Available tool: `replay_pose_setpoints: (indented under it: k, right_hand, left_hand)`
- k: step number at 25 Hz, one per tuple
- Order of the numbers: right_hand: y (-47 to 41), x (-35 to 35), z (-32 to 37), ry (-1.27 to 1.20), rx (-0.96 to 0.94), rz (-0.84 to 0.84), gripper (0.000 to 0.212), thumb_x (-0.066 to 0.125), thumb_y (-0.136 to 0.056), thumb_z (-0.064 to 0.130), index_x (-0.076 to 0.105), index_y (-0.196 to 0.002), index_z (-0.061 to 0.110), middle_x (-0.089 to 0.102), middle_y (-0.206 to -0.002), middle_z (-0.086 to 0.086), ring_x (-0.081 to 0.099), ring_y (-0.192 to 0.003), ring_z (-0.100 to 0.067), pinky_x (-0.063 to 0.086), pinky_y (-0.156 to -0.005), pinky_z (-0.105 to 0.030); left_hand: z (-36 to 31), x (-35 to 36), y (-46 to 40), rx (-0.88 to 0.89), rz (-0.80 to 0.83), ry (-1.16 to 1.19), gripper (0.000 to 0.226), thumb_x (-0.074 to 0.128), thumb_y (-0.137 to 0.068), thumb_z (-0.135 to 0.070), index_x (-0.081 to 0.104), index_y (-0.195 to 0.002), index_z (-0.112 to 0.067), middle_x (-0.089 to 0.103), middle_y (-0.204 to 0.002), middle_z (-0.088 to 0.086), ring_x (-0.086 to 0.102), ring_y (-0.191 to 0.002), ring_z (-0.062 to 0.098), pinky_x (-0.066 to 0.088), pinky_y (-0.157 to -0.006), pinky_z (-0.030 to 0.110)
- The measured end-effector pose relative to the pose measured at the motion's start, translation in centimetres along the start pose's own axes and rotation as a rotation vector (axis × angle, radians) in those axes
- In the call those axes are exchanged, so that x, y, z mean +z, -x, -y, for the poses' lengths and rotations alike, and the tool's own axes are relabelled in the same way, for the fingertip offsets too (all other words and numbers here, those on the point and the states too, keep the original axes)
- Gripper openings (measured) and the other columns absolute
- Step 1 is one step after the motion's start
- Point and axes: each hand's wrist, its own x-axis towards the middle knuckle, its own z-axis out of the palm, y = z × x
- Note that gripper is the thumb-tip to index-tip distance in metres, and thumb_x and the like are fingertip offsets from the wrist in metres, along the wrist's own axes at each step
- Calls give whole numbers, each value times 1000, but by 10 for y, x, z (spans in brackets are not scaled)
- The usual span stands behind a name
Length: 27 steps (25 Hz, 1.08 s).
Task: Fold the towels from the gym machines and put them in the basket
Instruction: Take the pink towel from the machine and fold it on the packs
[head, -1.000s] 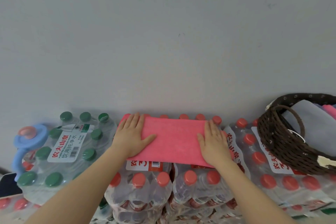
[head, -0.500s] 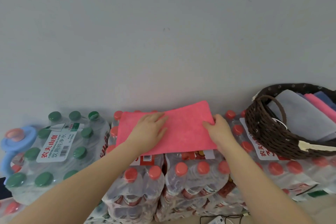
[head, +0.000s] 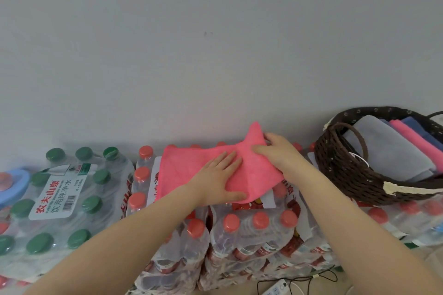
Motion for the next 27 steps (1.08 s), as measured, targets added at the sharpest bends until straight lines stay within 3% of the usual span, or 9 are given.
replay_pose_setpoints:
  k: [4,8,12,15,17,19,22,24,27]
  right_hand:
    - [2,51,15,633,-309,50,40,49,-89,22,50,-129,20,60,-126,-4,57,-112,-24,46,-89,-32]
    - [-2,100,8,799,-274,-16,37,40,-94,24,45,-128,11,62,-117,-12,60,-103,-32,46,-79,-37]
    - [-5,124,2,885,-238,-72,47,32,-99,32,32,-136,4,61,-118,-16,61,-101,-31,47,-77,-37]
    - [1,135,-5,891,-224,-5,55,28,-99,36,21,-144,6,38,-141,-15,50,-118,-31,44,-94,-40]
    - [3,137,-16,1013,-336,-141,56,26,-95,39,28,-144,10,34,-148,-9,42,-129,-31,38,-103,-43]
    - [3,135,-22,1123,-346,-216,68,17,-86,47,34,-142,13,36,-149,-7,35,-136,-29,24,-111,-47]
    - [0,137,-25,1119,-248,-115,84,-11,-71,46,7,-149,20,5,-158,-3,-1,-146,-23,-14,-111,-44]
    - [-1,138,-23,1115,-210,-137,89,-14,-64,41,5,-149,21,-1,-158,-2,-7,-146,-21,-20,-109,-43]
    - [-1,141,-23,1144,-212,-149,91,-15,-62,41,3,-149,20,-3,-158,-2,-10,-145,-21,-23,-106,-43]
  left_hand:
    - [41,-11,25,-3,-137,-55,95,7,-68,-70,16,-147,-18,15,-157,4,21,-143,20,15,-116,31]
    - [83,-21,55,-230,-173,-78,97,-3,-66,-66,20,-146,-16,17,-156,6,24,-141,22,18,-114,34]
    - [99,-26,69,-394,-149,58,81,27,-86,-64,16,-146,-10,25,-152,8,26,-138,24,26,-111,39]
    - [94,-26,65,-436,-207,78,71,45,-89,-51,22,-142,-9,36,-143,9,33,-132,26,31,-105,38]
    - [90,-27,63,-468,-245,117,69,50,-87,-50,27,-139,-11,43,-136,8,38,-127,27,35,-100,39]
    - [87,-31,62,-515,-215,162,70,54,-84,-49,29,-137,-11,49,-130,10,42,-123,31,36,-97,42]
    - [90,-35,55,-630,-167,357,69,63,-80,-46,35,-128,-6,59,-117,13,53,-113,33,40,-95,42]
    - [94,-38,52,-663,-160,652,65,69,-76,-41,43,-123,-4,65,-106,9,62,-99,28,47,-92,42]
    - [98,-48,55,-589,-61,950,35,67,-81,-27,60,-107,-5,68,-88,8,67,-76,23,57,-76,38]
